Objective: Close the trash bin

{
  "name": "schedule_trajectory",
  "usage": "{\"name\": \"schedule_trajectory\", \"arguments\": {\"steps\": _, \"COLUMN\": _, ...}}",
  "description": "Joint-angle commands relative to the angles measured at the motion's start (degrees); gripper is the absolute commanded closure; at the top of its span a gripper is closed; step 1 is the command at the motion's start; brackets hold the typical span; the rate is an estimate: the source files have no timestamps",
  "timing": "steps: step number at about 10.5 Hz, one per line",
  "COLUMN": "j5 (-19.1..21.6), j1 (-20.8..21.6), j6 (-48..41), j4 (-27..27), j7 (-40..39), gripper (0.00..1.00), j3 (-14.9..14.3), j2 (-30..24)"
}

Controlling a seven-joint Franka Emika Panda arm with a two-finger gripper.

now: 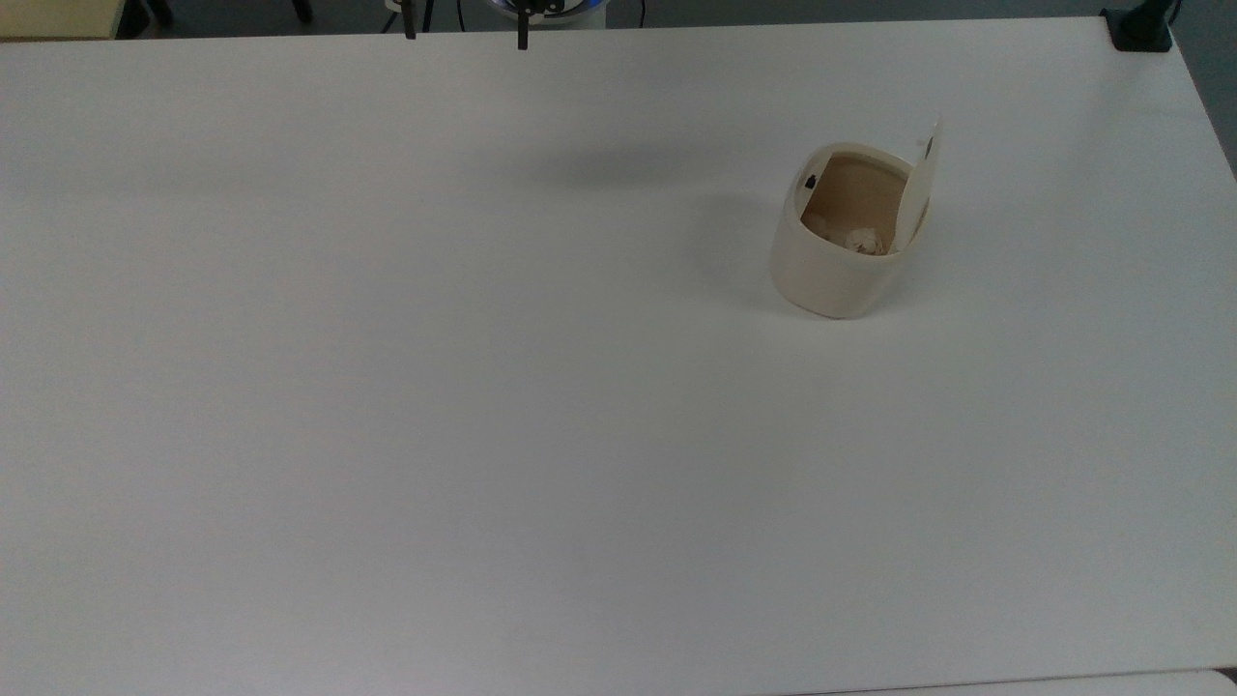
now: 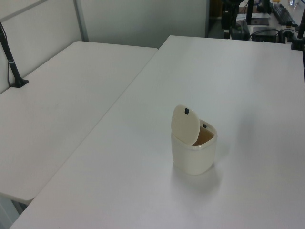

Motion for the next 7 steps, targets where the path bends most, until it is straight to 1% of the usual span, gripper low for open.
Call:
{"name": "schedule_trajectory", "arguments": {"steps": 1, "j5": 0.78, "j1": -0.04, "j6": -0.65, "j4": -0.67, "j7": -3.83, "gripper": 0.88, "j3": -0.37, "j2": -0.92}}
{"name": "schedule_trajectory", "arguments": {"steps": 2, "j5": 0.78, "j1": 0.05, "j6": -0.65, "j4": -0.67, "j7": -3.83, "gripper": 1.0, "j3": -0.37, "j2": -0.83}}
{"name": "schedule_trajectory", "arguments": {"steps": 7, "j5": 1.13, "j1": 0.13, "j6": -0.47, "j4": -0.59, "j7": -3.83, "gripper": 1.0, "j3": -0.28, "j2": -0.74}}
